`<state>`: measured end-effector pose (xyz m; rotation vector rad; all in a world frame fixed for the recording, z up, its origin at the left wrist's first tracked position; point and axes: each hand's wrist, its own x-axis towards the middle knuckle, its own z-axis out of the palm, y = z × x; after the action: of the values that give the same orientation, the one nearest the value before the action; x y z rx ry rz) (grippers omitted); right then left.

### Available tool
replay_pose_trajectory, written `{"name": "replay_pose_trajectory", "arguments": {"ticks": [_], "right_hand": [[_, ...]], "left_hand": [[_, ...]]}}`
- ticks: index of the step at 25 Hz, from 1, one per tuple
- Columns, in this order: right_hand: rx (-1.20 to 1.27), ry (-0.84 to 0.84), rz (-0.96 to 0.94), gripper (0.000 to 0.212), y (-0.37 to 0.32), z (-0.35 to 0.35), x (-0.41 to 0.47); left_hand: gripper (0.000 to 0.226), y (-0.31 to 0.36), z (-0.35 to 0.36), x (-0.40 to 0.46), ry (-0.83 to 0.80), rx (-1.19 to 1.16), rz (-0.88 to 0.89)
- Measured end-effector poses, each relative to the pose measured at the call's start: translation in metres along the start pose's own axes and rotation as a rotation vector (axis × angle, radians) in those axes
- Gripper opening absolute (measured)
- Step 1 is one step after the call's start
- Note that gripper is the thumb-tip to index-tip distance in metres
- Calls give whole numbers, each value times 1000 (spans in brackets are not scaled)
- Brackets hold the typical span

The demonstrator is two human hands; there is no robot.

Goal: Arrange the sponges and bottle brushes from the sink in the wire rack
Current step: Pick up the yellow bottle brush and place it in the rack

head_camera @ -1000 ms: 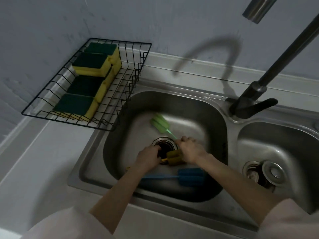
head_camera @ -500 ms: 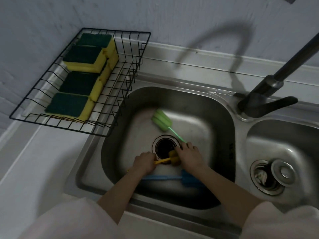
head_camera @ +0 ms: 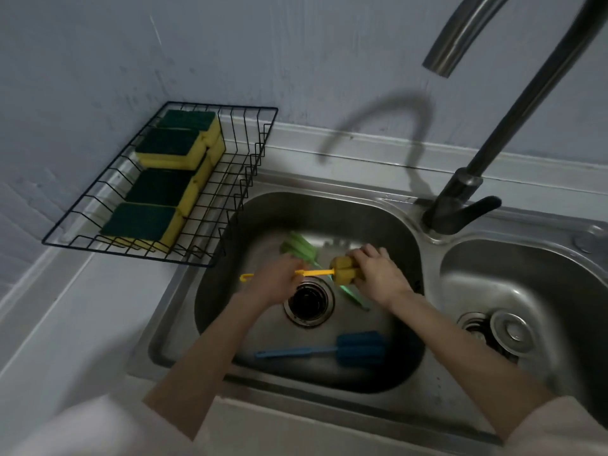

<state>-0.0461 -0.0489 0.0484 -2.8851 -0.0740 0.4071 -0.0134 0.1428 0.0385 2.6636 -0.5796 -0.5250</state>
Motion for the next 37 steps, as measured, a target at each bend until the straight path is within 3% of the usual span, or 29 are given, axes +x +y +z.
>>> {"name": "replay_pose_trajectory", "arguments": {"ticks": [10, 21, 29, 37], "right_hand": [[6, 202, -111, 56, -31, -95, -11], [137, 328, -214, 51, -117, -142, 12], [318, 361, -174, 51, -169, -152, 37], [413, 365, -141, 46, -204, -153, 86]], "left_hand": [[28, 31, -125, -44, 231, 199, 192], [24, -17, -242, -102, 416, 265, 87], [3, -53, -289, -107, 561, -352, 253], [21, -75, -309, -49, 631, -775, 285]]}}
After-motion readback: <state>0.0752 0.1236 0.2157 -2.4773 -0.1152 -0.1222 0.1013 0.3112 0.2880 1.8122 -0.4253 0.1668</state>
